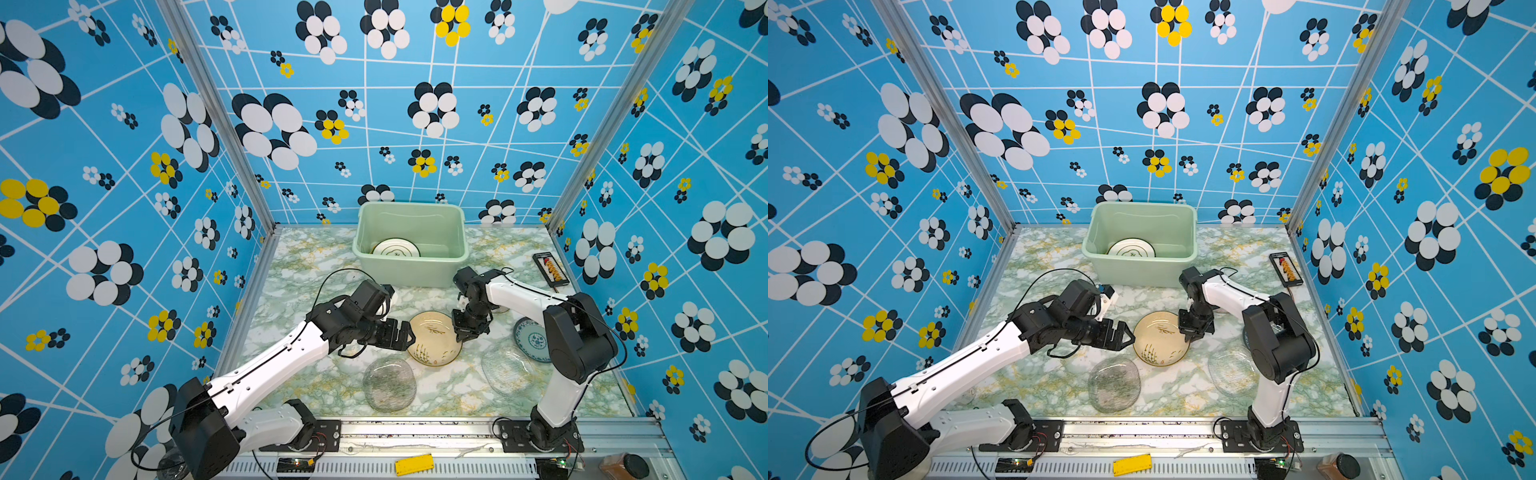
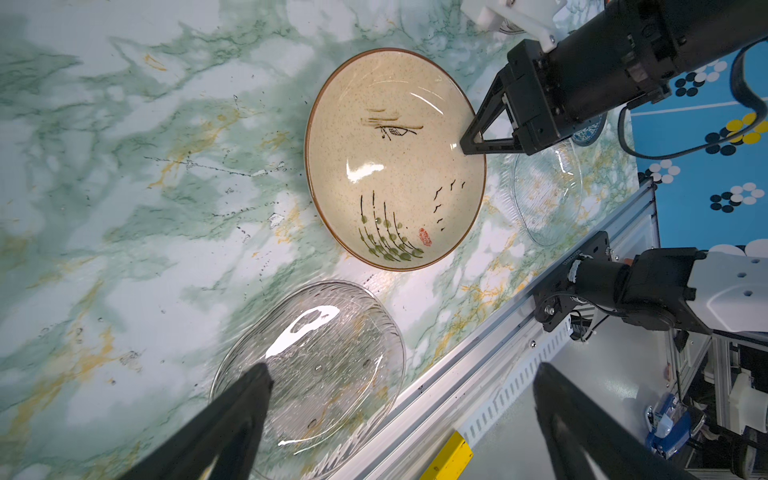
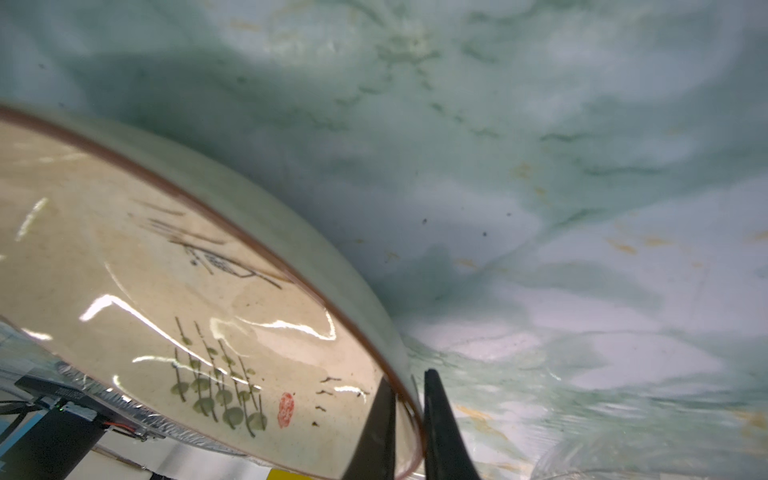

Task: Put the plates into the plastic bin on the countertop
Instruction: 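Grip the beige plate's rim with the right gripper while the left gripper approaches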

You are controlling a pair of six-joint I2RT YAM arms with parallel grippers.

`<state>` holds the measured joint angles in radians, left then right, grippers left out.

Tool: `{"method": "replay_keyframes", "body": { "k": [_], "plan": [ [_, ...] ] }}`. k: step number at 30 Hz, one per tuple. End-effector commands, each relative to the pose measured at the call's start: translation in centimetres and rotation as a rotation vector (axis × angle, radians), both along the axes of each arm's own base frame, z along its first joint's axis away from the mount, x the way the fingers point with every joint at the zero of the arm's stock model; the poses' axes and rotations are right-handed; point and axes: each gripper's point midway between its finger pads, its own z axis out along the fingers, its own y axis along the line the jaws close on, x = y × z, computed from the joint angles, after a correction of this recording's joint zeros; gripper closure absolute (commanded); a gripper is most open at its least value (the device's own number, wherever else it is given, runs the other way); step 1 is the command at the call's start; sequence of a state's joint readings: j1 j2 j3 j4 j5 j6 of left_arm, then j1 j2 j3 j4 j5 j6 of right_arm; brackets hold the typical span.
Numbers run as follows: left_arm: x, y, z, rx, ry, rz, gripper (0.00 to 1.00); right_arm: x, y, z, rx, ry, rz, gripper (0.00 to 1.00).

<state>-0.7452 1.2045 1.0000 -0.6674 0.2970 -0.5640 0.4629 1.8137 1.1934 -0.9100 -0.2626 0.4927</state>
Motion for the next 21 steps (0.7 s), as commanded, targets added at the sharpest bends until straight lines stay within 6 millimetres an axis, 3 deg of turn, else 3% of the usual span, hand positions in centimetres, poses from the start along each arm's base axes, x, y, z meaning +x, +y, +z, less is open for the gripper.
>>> {"method": "replay_keyframes", "body": {
  "k": [1,7,13,15,19,21],
  "plan": [
    [0.8,0.7,-0.7,0.018,-0.018,0.039,0.0,0.9,0.6,0.7,0.009,-0.016,-0.094,0.88],
    [2.0,1.3,-1.2,-0.024,-0.001,0.119,0.0,1.5,2.3,0.3,0.112,-0.03,-0.244,0.86],
    [3.2,1.8,-2.0,-0.046,0.005,0.161,0.0,1.3,2.4,-0.7,0.128,-0.031,-0.311,0.83],
    [3.6,1.9,-2.3,-0.056,0.009,0.174,0.0,1.3,2.3,-0.5,0.133,-0.043,-0.311,0.75],
    [4.3,1.6,-2.9,-0.102,0.028,0.186,0.0,1.4,1.8,0.2,0.133,-0.076,-0.314,0.48],
    [4.7,1.3,-3.0,-0.124,0.031,0.186,0.0,1.4,1.6,0.5,0.147,-0.092,-0.32,0.41]
  ]
}}
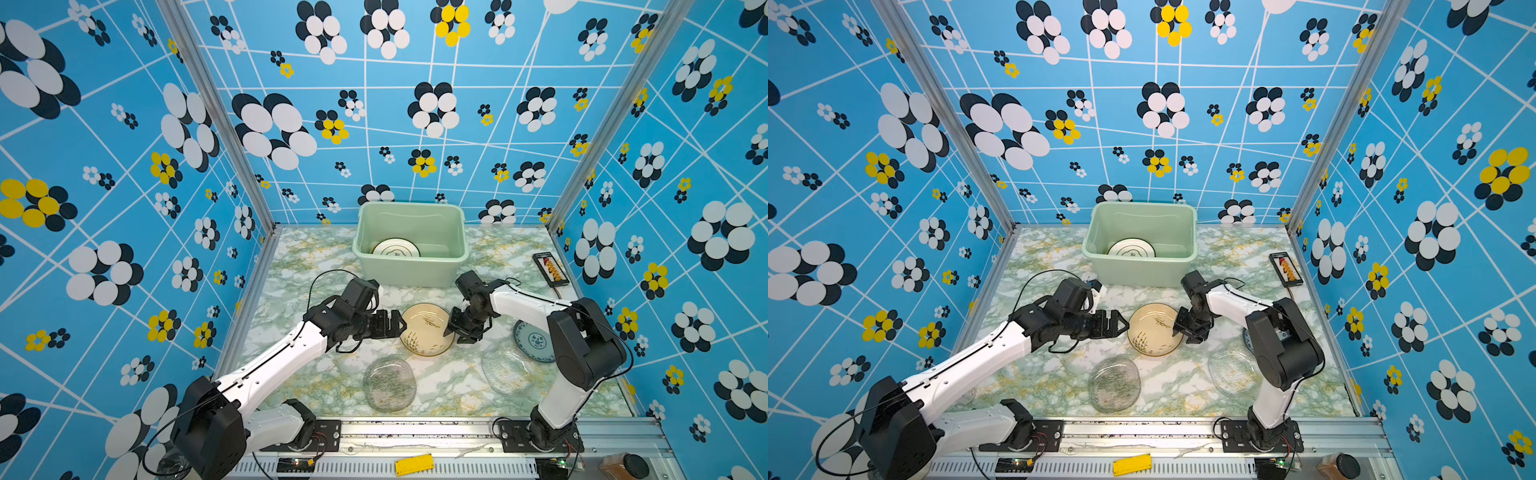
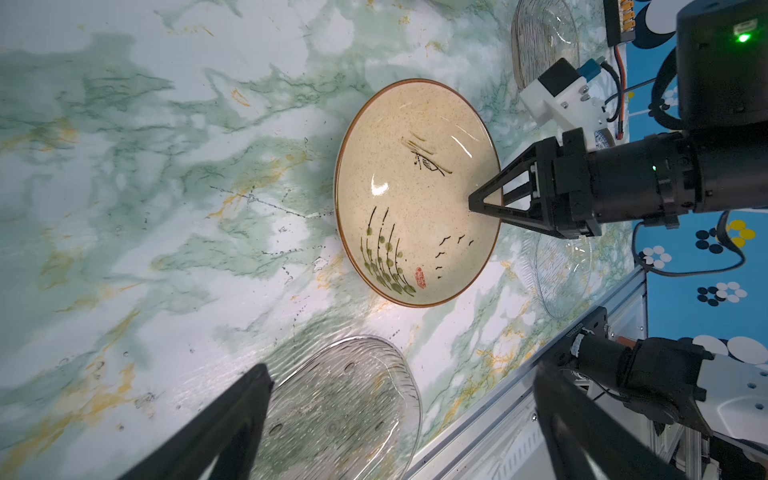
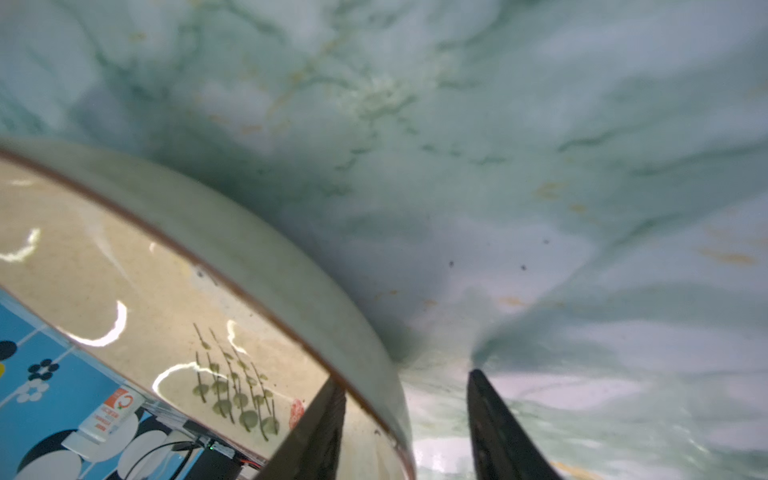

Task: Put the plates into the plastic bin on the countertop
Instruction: 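Grip the beige plate's rim with the right gripper while the left gripper approaches, then tilt the beige plate upright with the right gripper while the left gripper braces its rim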

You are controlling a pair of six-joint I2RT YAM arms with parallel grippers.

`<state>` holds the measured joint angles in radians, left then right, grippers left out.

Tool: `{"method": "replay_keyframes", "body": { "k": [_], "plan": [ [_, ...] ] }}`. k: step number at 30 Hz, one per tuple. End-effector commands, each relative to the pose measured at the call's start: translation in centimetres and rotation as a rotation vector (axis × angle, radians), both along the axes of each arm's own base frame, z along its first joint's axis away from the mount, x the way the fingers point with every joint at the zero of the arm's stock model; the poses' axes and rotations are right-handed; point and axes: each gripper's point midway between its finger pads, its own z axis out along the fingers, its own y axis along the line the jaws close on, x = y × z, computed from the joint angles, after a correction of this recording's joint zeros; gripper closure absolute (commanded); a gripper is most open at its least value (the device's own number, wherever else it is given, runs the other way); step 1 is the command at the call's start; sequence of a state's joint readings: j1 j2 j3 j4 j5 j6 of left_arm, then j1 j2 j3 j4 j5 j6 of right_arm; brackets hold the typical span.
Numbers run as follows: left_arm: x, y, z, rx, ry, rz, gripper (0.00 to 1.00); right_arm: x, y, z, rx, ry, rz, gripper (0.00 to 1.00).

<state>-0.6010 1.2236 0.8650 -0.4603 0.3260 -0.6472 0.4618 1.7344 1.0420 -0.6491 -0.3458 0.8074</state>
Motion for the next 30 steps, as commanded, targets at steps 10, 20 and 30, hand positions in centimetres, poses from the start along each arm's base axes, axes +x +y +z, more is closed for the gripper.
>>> {"method": "replay_keyframes", "body": {
  "k": [10,20,30],
  "plan": [
    [1.5,-1.5,-2.2,-0.169,0.01,-0.005,0.01,1.6,-0.9,1.4,0.238,-0.138,-0.148,0.38],
    [1.5,-2.3,-5.1,-0.242,0.064,-0.046,0.01,1.9,0.0,0.6,0.384,-0.137,-0.187,0.38],
    [2.0,-3.1,-6.9,-0.278,0.131,-0.021,0.01,2.2,0.9,0.4,0.452,-0.125,-0.187,0.38]
  ]
}}
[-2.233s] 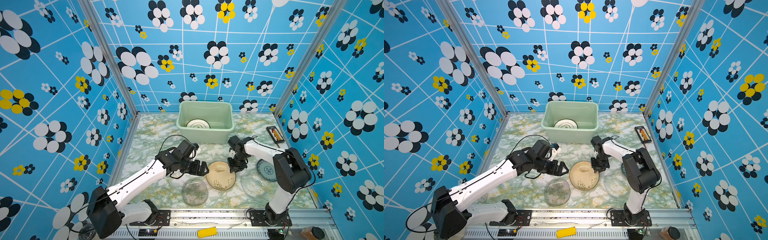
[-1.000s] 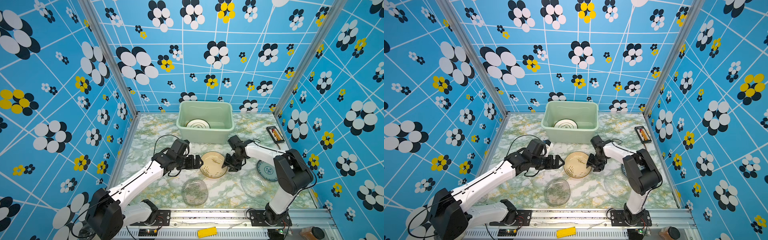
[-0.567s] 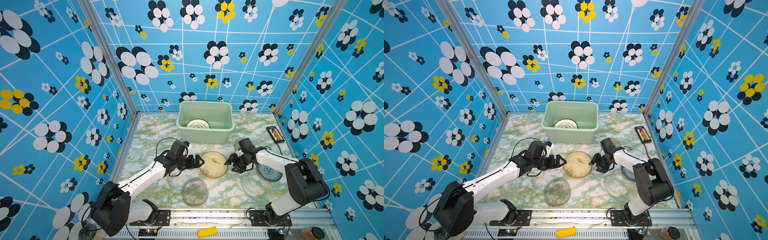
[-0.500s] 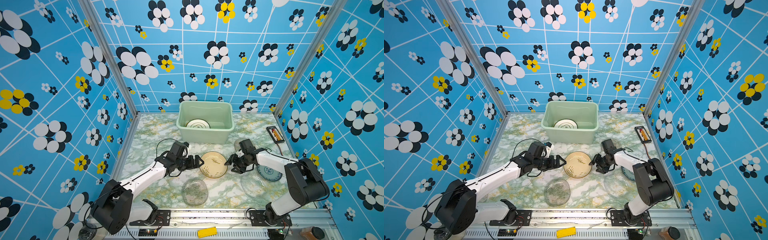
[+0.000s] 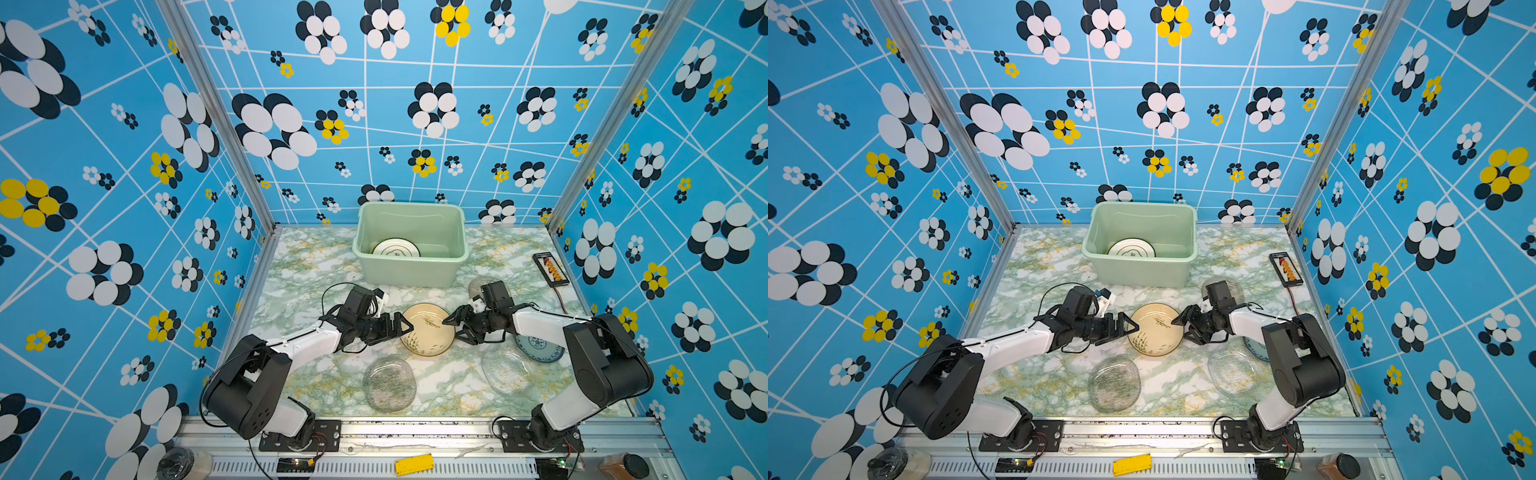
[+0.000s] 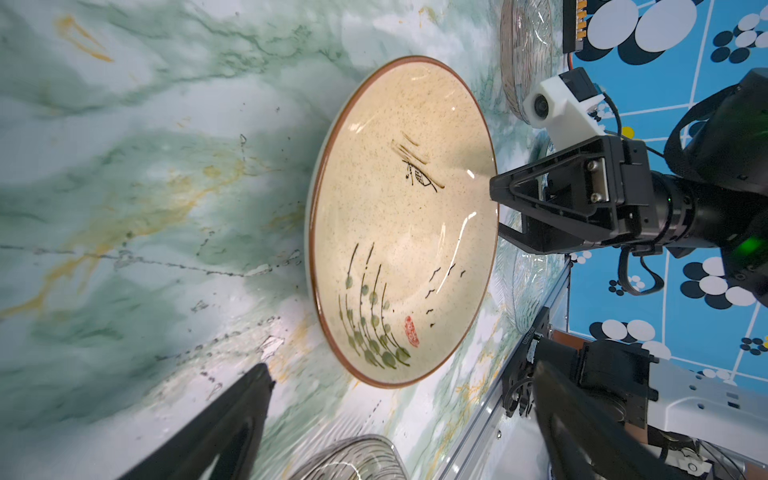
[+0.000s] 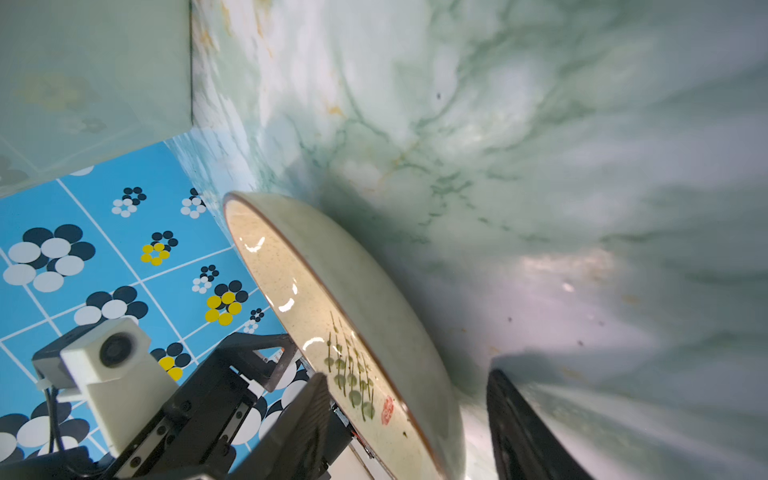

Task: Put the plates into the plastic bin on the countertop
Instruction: 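Tilt the beige plate upright with the right gripper while the left gripper braces its rim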

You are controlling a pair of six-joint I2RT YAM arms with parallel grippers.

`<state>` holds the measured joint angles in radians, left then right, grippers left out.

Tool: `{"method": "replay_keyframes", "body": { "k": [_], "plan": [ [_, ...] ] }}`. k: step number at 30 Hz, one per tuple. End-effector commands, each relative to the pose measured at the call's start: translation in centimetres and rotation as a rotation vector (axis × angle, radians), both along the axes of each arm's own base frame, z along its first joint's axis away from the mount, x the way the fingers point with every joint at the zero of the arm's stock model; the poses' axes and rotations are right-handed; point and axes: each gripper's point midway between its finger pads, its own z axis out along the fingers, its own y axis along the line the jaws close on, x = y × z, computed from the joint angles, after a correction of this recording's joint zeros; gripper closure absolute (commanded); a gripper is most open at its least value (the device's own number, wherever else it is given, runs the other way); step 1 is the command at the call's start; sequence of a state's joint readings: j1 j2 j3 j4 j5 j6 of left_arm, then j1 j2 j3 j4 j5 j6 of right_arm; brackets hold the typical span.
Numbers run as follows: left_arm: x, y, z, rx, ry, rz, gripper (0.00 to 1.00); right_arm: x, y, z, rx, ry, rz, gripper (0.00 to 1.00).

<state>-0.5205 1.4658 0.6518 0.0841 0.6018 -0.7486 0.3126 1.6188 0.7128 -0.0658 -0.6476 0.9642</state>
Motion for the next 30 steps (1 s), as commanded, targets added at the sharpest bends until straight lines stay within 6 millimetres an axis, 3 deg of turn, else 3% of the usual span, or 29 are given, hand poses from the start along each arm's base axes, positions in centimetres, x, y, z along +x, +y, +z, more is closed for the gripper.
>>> {"method": "replay_keyframes", "body": {
  "k": [1,8,20,30],
  "plan": [
    [0.2,-0.3,-0.8,-0.034,0.038,0.013,0.01,-0.1,0.4,-0.4,0.04,0.023,0.005,0.38],
    [1.0,-0.9,-2.0,-0.069,0.073,0.055,0.01,-0.1,0.8,-0.2,0.062,0.024,0.024,0.38],
    [1.4,-2.8,-2.0,-0.101,0.101,0.037,0.01,0.3,1.5,0.2,0.123,0.001,0.027,0.38],
    [0.5,-3.2,-2.4,-0.088,0.115,0.017,0.0,1.0,2.2,2.5,0.198,-0.102,0.034,0.41]
  ]
}}
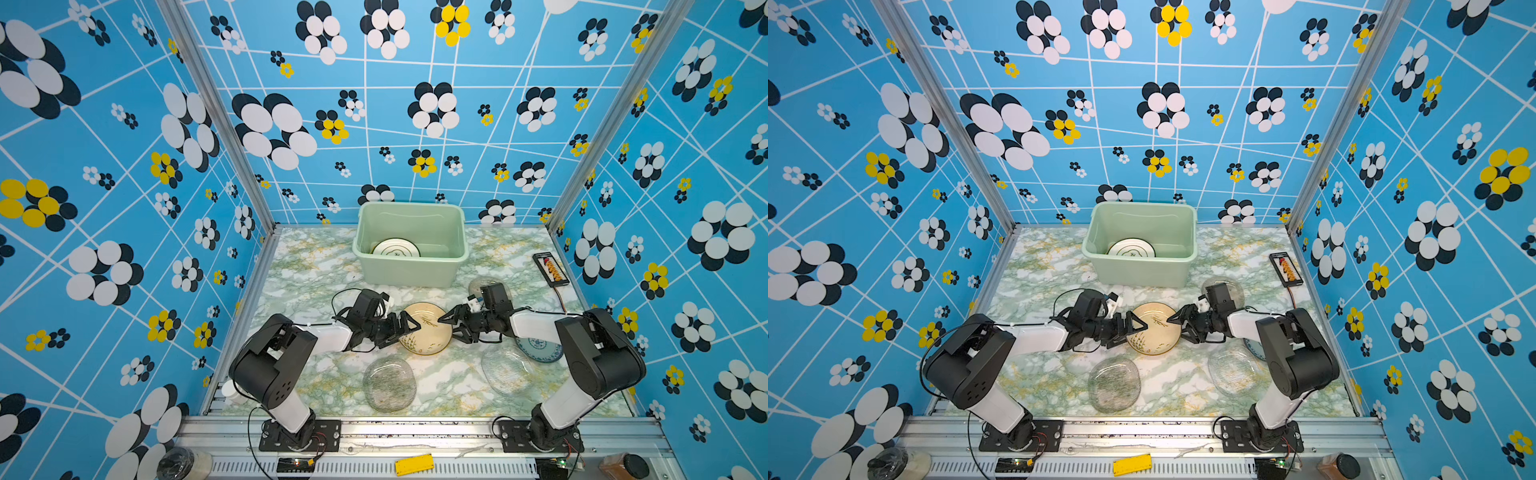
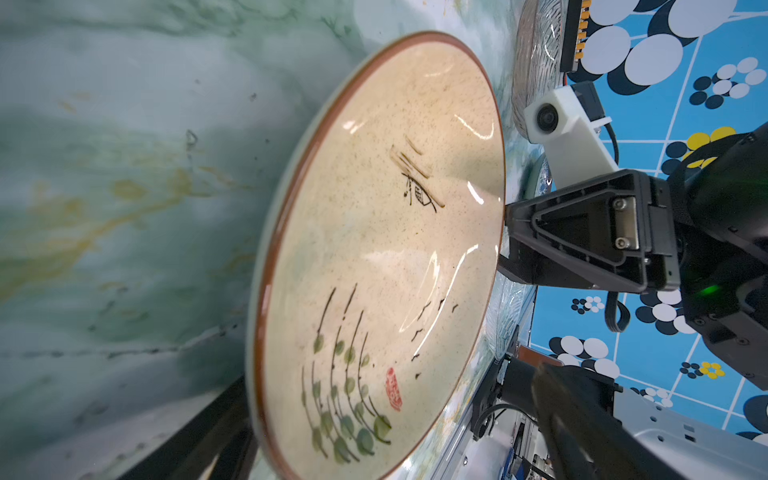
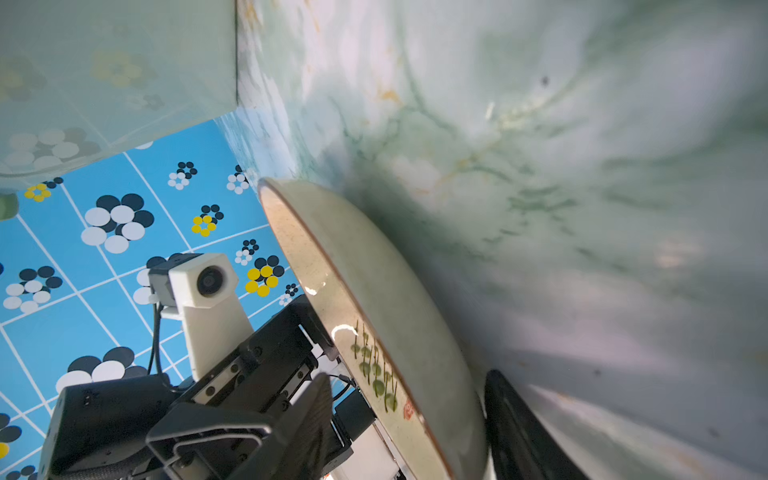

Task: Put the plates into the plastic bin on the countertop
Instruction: 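Tilt the beige plate upright with the right gripper while the left gripper braces its rim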

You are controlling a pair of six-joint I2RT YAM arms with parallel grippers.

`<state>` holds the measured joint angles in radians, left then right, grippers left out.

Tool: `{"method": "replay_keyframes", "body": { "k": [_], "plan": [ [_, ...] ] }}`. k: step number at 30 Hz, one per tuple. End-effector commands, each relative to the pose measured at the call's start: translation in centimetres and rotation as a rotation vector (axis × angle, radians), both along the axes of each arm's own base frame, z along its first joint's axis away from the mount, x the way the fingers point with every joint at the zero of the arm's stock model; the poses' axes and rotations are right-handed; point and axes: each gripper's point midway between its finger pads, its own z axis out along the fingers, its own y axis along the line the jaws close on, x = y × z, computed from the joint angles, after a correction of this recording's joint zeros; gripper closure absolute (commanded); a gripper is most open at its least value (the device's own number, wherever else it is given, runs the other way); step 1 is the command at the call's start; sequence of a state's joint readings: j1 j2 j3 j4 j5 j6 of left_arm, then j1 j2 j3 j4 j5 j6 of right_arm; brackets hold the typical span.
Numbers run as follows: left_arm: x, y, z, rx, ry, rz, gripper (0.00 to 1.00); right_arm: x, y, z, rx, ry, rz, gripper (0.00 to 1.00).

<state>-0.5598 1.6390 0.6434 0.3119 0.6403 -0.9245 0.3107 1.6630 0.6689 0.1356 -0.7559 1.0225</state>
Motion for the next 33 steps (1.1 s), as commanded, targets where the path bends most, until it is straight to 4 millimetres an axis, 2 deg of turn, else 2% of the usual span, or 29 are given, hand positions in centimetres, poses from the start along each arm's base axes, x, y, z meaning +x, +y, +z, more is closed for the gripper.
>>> {"method": "replay_keyframes", "body": {
  "k": [1,11,24,33],
  "plan": [
    [-0.1,-0.6,0.1,-0.008,0.001,-0.019,0.01,0.5,0.6,2.3,0.069,-0.078,0.01,0.41],
    [-0.5,-0.8,0.2,-0.002,0.0,-0.03,0.01,0.9,0.9,4.1,0.076,-0.147,0.011,0.46],
    [-0.7,-0.9,0.2,0.006,-0.003,-0.034,0.01,0.8,2.8,3.3,0.011,-0.121,0.059,0.5],
    [-0.7,-1.2,0.2,0.006,-0.006,-0.043,0.01,1.0,3.1,2.2,-0.019,-0.081,0.045,0.54]
  ]
}}
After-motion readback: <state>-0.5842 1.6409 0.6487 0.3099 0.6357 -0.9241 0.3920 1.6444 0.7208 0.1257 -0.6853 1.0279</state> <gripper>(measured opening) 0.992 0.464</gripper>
